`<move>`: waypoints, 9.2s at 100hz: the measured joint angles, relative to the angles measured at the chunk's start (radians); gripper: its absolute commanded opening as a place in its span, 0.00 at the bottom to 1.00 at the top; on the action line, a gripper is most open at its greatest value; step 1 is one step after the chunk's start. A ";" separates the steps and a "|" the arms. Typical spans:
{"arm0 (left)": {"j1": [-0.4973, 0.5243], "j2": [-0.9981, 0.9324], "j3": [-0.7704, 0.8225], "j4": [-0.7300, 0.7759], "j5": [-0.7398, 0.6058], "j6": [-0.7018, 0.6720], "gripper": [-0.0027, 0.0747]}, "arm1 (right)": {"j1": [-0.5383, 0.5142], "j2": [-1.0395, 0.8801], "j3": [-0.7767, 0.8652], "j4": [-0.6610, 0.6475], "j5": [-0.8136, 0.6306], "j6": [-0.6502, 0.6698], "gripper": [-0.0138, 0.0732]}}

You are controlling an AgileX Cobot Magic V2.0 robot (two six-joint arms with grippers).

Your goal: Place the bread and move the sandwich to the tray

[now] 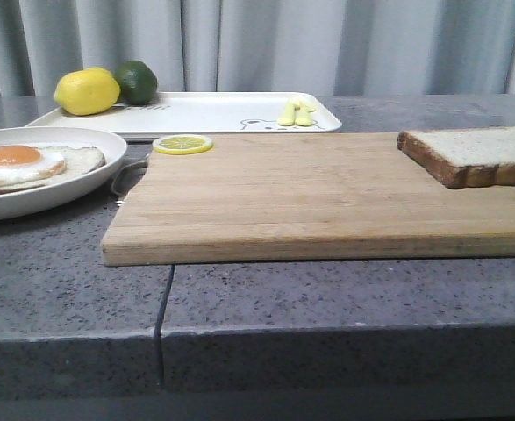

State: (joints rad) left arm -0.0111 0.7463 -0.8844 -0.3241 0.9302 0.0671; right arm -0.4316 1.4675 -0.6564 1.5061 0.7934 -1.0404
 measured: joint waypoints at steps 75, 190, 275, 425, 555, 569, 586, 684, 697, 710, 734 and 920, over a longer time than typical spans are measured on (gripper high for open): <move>0.000 0.000 0.000 0.000 0.000 0.000 0.60 | 0.506 -0.279 -0.120 0.263 -0.301 0.142 0.09; 0.000 0.000 0.000 -0.001 0.000 0.000 0.60 | 1.301 0.351 -0.687 0.330 -0.900 0.403 0.09; 0.000 0.000 0.000 -0.001 0.000 0.000 0.60 | 1.331 0.401 -0.689 0.340 -0.938 0.502 0.10; 0.000 0.000 0.000 -0.001 0.000 0.000 0.60 | 1.322 0.273 -0.650 0.305 -1.062 0.169 0.65; 0.000 0.000 0.000 -0.001 0.000 0.000 0.60 | 0.526 -0.859 0.097 -1.221 -0.711 0.796 0.65; 0.000 0.000 0.000 -0.001 0.000 0.000 0.60 | 0.526 -0.944 0.170 -1.248 -0.690 0.819 0.65; 0.000 0.000 0.000 -0.001 0.000 0.000 0.60 | 0.526 -0.980 0.203 -1.255 -0.660 0.822 0.65; 0.000 0.000 0.000 -0.001 0.000 0.000 0.60 | 0.526 -0.982 0.205 -1.257 -0.657 0.824 0.65; 0.000 0.000 0.000 -0.001 -0.015 0.000 0.60 | 0.526 -0.982 0.205 -1.257 -0.657 0.824 0.65; 0.000 0.002 0.000 0.013 -0.027 -0.005 0.60 | 0.526 -0.982 0.205 -1.257 -0.657 0.824 0.65; 0.000 0.065 -0.002 0.112 -0.057 -0.105 0.60 | 0.526 -0.982 0.205 -1.257 -0.657 0.824 0.65; 0.100 0.660 -0.010 0.100 -0.290 -0.158 0.60 | 0.526 -0.982 0.205 -1.257 -0.657 0.824 0.65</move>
State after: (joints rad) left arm 0.0886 1.4067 -0.8947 -0.2245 0.6405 -0.0906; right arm 0.0940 0.4856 -0.4519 0.2491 0.1367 -0.2161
